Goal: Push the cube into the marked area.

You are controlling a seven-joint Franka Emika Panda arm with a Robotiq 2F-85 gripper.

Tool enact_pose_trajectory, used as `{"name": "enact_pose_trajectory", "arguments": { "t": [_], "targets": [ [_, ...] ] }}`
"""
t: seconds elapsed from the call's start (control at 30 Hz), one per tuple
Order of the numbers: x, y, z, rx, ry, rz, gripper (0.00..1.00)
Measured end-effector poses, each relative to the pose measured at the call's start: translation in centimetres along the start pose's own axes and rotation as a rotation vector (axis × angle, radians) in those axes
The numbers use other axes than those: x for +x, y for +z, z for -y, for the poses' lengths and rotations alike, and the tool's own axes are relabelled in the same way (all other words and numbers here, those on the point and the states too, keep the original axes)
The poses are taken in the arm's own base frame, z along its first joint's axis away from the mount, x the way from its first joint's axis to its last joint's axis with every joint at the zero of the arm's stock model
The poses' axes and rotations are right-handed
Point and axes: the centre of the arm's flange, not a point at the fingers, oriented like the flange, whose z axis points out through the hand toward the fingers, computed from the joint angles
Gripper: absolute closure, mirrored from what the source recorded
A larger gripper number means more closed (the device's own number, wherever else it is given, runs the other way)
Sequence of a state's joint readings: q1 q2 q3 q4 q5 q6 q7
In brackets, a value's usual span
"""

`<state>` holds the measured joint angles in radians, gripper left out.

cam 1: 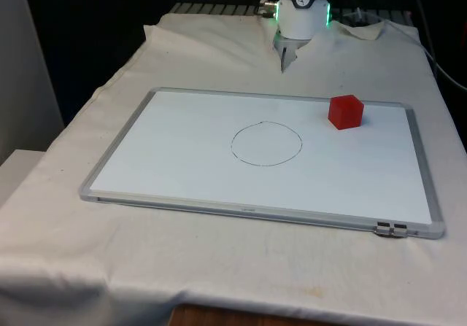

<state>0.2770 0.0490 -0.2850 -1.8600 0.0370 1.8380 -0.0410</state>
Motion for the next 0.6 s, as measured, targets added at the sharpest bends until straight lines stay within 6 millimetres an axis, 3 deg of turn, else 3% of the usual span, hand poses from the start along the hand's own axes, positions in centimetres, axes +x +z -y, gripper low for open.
{"name": "enact_pose_trajectory", "arguments": {
  "t": [0.03,0.6],
  "targets": [
    [0.0,0.0,0.0,0.001,-0.001,0.0,1.0],
    [-2.0,0.8,1.5,0.081,-0.019,-0.043,1.0]
  ]
}}
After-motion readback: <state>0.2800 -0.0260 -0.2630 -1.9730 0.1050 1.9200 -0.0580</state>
